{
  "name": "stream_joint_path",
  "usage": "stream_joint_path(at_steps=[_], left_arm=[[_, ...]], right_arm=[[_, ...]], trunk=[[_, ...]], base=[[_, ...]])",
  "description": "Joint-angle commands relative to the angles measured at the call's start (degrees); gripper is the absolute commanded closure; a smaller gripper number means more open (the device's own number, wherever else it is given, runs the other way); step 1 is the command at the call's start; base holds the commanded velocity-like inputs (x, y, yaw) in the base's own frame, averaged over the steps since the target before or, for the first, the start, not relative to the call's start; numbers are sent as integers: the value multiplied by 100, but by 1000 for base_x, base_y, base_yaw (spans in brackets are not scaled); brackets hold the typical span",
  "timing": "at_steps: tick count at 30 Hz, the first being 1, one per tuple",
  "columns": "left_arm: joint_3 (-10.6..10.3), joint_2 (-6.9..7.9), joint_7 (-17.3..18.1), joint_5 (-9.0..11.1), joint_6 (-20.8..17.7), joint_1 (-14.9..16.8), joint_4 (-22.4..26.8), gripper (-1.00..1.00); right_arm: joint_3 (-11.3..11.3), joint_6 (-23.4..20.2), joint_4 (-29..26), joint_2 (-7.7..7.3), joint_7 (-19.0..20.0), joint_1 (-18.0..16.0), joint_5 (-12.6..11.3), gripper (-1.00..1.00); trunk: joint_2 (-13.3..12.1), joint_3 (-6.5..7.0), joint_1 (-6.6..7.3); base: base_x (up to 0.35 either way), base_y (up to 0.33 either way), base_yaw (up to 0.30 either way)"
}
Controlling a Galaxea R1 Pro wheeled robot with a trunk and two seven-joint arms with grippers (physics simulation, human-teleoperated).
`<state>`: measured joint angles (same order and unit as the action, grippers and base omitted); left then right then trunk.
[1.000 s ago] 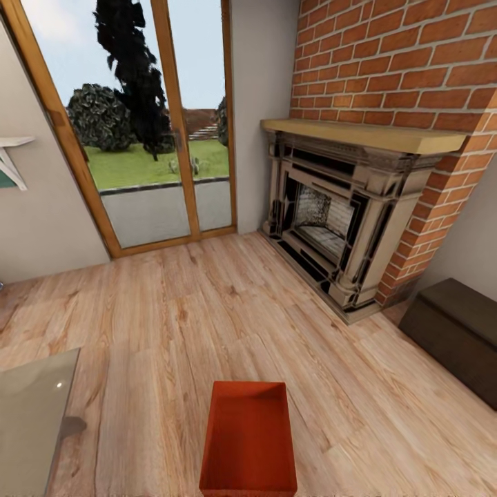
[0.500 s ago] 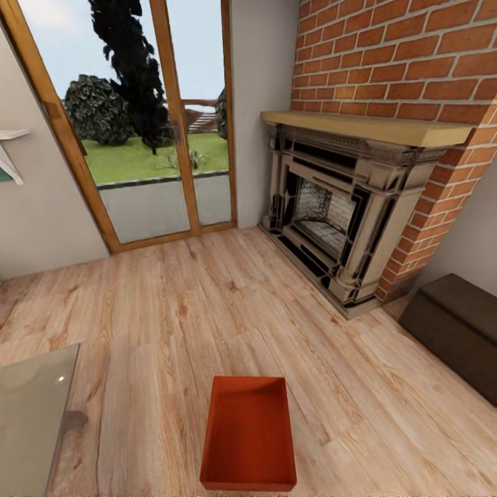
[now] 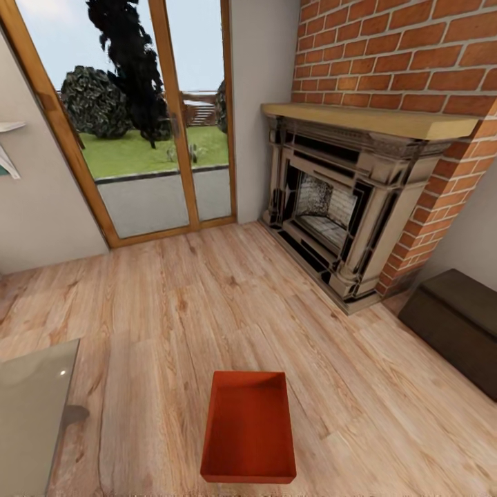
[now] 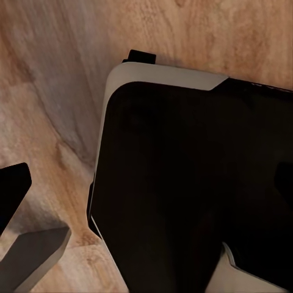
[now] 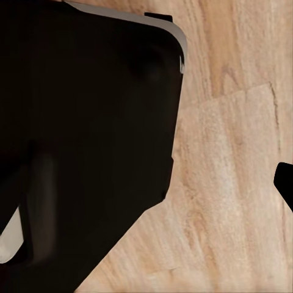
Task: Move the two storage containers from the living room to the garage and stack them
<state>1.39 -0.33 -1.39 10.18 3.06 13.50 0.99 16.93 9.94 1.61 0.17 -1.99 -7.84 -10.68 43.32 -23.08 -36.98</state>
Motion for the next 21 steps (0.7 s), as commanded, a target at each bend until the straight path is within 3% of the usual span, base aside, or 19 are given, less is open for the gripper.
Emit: stream_joint_path(at_steps=[1, 21], left_arm=[[10, -2, -11, 27, 19, 3, -5, -100], [10, -2, -11, 28, 19, 3, -4, -100]], right_arm=[[51, 34, 16, 2, -3, -7, -52, -100], [74, 22, 15, 5, -12, -7, -32, -100]], trunk=[[5, -15, -1], [5, -202, -1]], base=[[0, 0, 0], [0, 0, 0]])
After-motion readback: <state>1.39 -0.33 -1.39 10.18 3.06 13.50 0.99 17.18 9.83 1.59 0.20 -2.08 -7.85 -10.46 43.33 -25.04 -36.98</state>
